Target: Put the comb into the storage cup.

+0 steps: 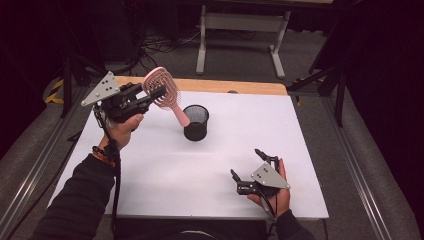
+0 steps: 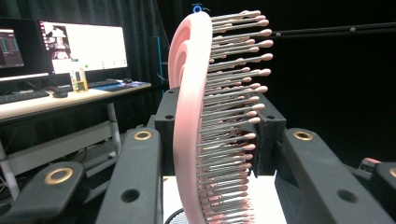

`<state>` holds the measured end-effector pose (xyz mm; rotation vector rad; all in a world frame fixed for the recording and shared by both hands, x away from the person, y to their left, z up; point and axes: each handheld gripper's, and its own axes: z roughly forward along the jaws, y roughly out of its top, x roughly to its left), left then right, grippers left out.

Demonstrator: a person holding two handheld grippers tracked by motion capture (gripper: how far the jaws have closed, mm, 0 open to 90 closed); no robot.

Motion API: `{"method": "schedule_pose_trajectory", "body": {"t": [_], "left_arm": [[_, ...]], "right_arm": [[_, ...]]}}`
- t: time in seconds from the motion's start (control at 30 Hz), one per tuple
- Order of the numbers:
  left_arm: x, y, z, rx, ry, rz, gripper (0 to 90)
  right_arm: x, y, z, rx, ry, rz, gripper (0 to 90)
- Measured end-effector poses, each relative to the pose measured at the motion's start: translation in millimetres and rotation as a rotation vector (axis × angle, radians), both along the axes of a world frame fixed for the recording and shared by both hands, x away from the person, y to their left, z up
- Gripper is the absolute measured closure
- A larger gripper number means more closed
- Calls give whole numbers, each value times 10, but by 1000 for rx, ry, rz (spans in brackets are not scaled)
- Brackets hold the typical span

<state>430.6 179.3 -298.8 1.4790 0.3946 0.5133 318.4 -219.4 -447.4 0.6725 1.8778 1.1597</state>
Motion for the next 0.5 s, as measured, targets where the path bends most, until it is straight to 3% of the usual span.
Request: {"method": "schedule_pose_trajectory", "body": {"t": [0.5], "left_arm": [[156, -246, 64, 33, 3, -3, 638]], "right_arm": [[-11, -26, 14, 19, -9, 1, 60]]}}
